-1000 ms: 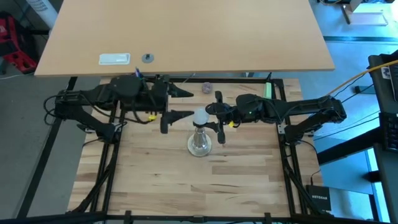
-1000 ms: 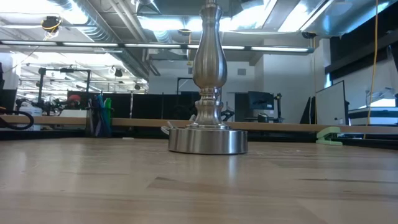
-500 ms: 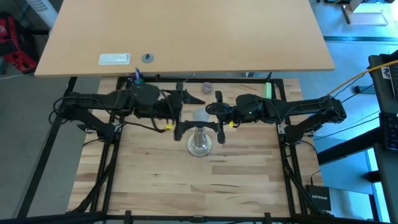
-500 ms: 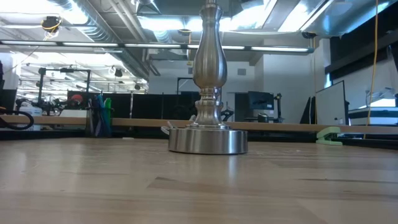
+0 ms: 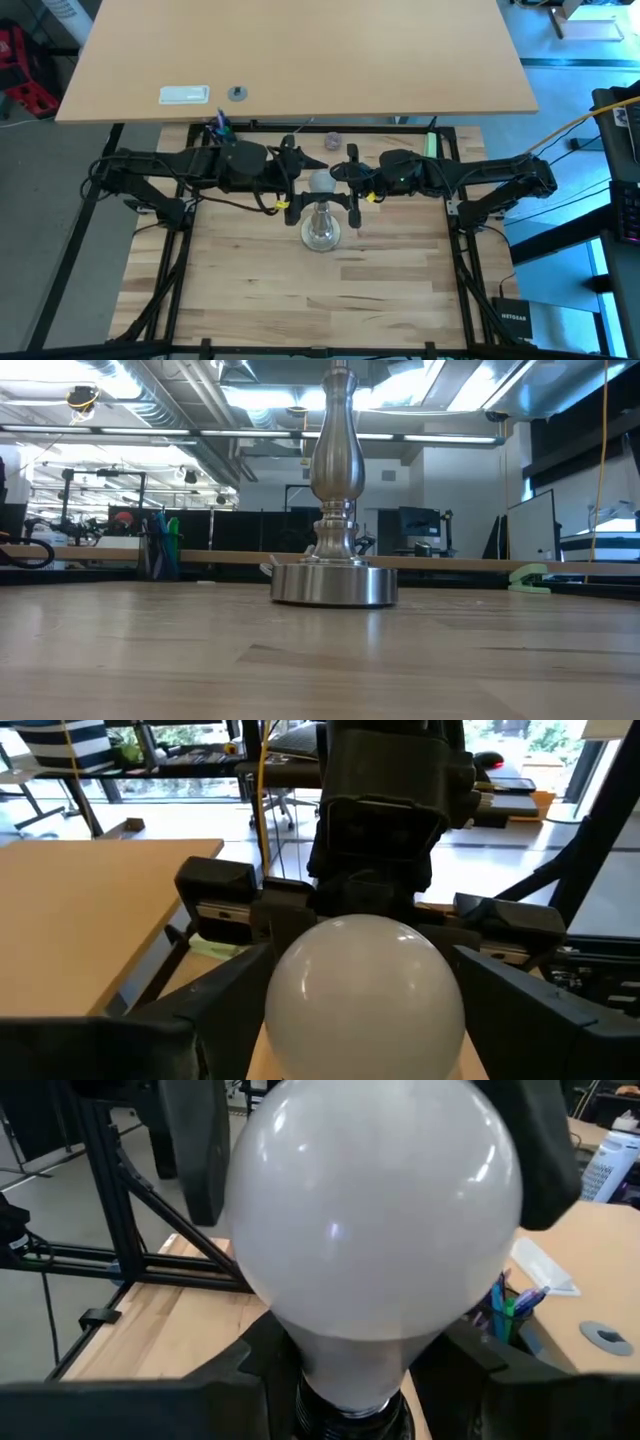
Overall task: Screw lightbulb
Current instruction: Insert the lightbulb into the silver lamp
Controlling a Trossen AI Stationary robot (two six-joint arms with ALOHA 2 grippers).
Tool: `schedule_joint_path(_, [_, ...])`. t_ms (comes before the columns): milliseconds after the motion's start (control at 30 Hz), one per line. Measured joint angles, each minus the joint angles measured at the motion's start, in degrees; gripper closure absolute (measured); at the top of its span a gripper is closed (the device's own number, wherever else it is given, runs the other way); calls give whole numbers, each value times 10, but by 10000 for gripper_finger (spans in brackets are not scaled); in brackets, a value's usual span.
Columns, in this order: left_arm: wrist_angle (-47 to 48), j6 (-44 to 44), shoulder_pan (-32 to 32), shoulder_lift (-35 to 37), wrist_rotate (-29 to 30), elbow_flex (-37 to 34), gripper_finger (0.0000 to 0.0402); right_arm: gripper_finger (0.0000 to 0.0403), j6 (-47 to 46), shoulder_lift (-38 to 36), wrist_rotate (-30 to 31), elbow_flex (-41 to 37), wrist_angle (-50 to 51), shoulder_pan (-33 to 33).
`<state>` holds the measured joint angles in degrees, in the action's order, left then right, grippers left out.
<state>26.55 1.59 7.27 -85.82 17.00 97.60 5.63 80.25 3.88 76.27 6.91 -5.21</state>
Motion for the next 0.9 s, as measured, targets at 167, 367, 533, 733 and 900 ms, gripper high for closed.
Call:
schedule_joint_path(167, [0, 3, -1, 0, 0, 0, 148, 166, -7, 0, -5, 0, 5, 0])
schedule_joint_path(367, [0, 10, -1, 0, 0, 0, 143, 99, -8, -20, -5, 21, 52, -1])
schedule_joint_path(533, [1, 32, -2, 0, 1, 0, 144, 80, -7, -52, -5, 30, 120, -21])
schedule_joint_path(733, [10, 50, -2, 1, 1, 0, 144, 83, -11, -116, 81, 35, 230, -75])
schedule_joint_path(900, [11, 58, -2, 1, 1, 0, 143, 94, -22, -143, 149, -59, 222, -122])
